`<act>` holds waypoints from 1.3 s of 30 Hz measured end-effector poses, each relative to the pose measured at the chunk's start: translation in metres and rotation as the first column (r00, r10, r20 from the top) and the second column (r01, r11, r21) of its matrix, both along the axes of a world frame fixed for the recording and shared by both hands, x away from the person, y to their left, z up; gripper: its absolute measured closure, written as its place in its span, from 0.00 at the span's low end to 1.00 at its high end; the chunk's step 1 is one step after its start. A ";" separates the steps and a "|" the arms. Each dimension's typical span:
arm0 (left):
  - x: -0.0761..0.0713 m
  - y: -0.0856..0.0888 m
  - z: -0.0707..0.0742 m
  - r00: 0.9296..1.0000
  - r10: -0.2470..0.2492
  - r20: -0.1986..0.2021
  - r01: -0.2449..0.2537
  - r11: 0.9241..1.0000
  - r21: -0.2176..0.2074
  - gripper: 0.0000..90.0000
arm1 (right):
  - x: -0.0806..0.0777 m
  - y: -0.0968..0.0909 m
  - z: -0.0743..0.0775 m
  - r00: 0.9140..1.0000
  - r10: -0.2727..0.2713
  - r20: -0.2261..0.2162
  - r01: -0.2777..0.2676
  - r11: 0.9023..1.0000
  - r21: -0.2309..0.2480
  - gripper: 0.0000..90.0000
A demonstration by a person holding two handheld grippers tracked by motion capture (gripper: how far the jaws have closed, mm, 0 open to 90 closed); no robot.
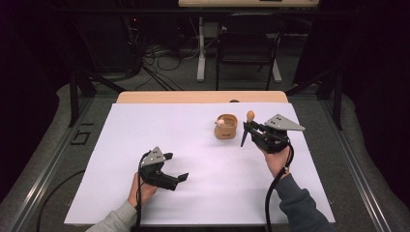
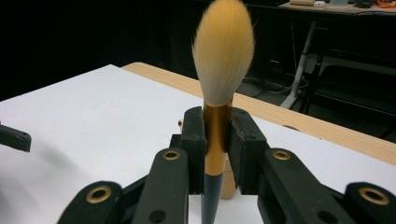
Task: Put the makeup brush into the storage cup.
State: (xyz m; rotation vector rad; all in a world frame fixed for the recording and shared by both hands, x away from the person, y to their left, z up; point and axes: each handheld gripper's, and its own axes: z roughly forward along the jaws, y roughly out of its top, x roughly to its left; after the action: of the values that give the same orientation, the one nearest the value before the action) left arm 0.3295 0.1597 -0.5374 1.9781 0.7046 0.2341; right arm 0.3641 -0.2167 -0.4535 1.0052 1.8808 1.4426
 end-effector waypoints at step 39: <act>0.000 -0.002 0.000 1.000 0.000 0.004 0.000 1.000 0.002 0.00 | 0.012 -0.002 0.023 0.996 -0.018 0.084 0.020 1.000 -0.024 0.87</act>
State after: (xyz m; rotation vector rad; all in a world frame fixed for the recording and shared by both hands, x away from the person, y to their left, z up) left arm 0.3292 0.1575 -0.5379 1.9793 0.7019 0.2388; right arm 0.3760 -0.2186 -0.4308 0.9346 1.8200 1.4252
